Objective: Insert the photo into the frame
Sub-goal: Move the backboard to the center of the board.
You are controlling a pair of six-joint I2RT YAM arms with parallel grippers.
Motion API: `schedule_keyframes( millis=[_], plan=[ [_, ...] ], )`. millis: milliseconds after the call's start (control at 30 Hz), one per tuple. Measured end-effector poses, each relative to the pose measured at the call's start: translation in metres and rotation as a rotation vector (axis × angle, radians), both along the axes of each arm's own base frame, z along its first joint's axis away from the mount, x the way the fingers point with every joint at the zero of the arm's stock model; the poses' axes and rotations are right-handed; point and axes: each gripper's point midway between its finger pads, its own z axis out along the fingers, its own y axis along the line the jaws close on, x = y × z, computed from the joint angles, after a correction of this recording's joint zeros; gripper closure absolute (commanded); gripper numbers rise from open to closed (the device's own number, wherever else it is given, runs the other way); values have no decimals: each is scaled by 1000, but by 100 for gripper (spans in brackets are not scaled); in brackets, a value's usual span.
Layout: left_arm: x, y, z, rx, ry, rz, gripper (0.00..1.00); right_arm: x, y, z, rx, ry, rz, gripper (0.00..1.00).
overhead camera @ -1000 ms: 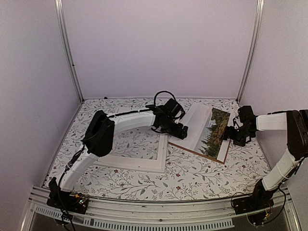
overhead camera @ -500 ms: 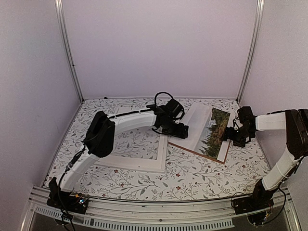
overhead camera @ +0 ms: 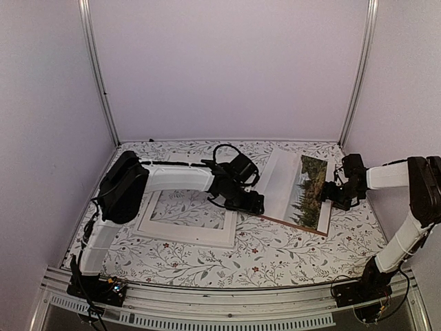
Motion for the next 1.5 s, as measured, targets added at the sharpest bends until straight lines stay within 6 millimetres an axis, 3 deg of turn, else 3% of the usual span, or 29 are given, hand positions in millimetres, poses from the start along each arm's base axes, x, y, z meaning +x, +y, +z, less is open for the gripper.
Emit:
schedule_keyframes(
  millis=[467, 567, 667, 833, 1100, 1233, 1400, 1500],
  plan=[
    [-86, 16, 2, -28, 80, -50, 26, -44, 14, 5, 103, 10, -29, 20],
    [-110, 17, 3, -29, 104, -79, 24, -53, 15, 9, 105, 24, -37, 19],
    [-119, 23, 8, -18, 105, -85, 18, -54, 11, 20, 88, 8, -54, 18],
    [-99, 25, 23, -11, 36, -56, 15, -43, 4, 35, 47, -19, -66, 19],
    [-32, 21, 48, -31, -74, 25, 15, -20, 7, 49, 19, -64, 1, 22],
    [-14, 15, 34, -11, -91, 39, 16, -21, 9, 36, 12, -26, 31, 23],
    [-8, 11, 7, 36, -84, 38, 16, -23, 11, 22, 10, 14, 51, 24],
    [-4, 7, 4, 41, -86, 40, 17, -24, 11, 18, 8, 26, 58, 25]
  ],
)
